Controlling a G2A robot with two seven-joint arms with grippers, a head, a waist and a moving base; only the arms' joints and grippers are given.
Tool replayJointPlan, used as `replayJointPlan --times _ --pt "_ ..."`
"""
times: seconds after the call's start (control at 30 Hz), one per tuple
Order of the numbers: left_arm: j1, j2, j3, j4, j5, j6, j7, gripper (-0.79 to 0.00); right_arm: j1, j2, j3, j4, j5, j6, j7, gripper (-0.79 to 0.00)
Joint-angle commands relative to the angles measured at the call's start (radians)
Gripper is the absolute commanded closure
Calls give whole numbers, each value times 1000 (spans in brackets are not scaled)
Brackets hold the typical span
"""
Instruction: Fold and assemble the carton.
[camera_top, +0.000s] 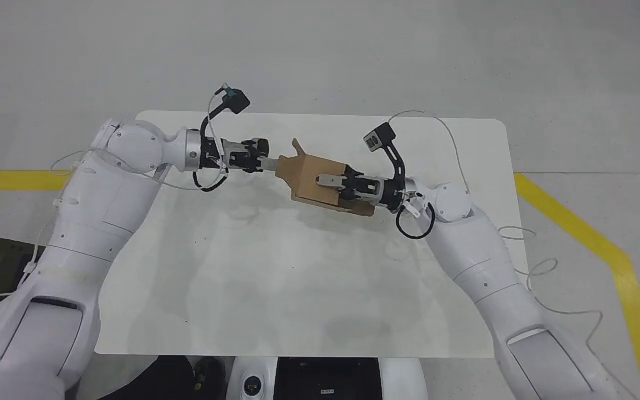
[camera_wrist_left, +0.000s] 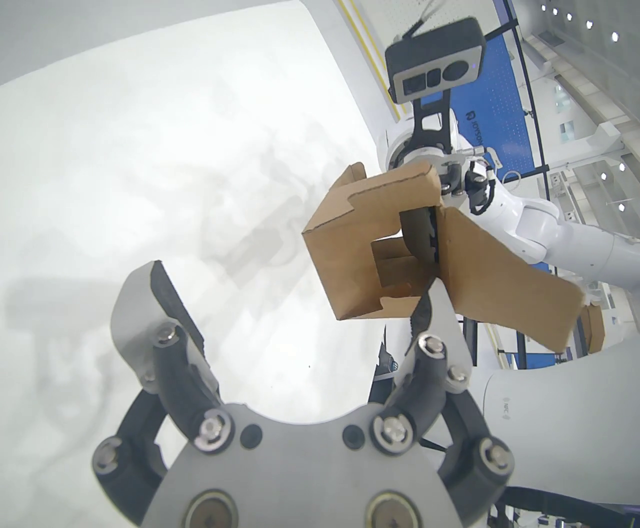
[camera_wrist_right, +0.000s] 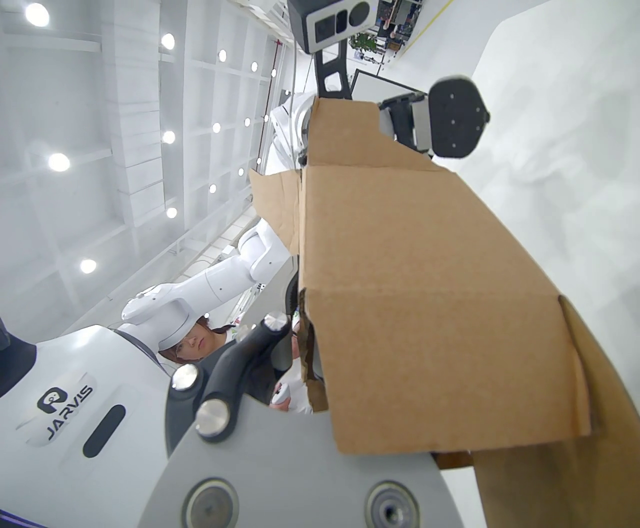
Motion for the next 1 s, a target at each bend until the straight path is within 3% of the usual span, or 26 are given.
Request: replayJointPlan --times 0.0,0.2,0.47,0.97 --pt "-10 0 -4 25 0 1 7 -785 -4 3 1 -4 -1 21 22 0" --pt "-32 -6 -2 68 2 8 30 -785 -16 0 -23 -23 18 74 89 0" --pt "-34 -19 29 58 -3 -1 16 -785 -1 -13 -50 -12 45 73 116 0" --pt "-30 -17 21 35 -52 -9 -42 -785 13 -14 -14 24 48 14 68 0"
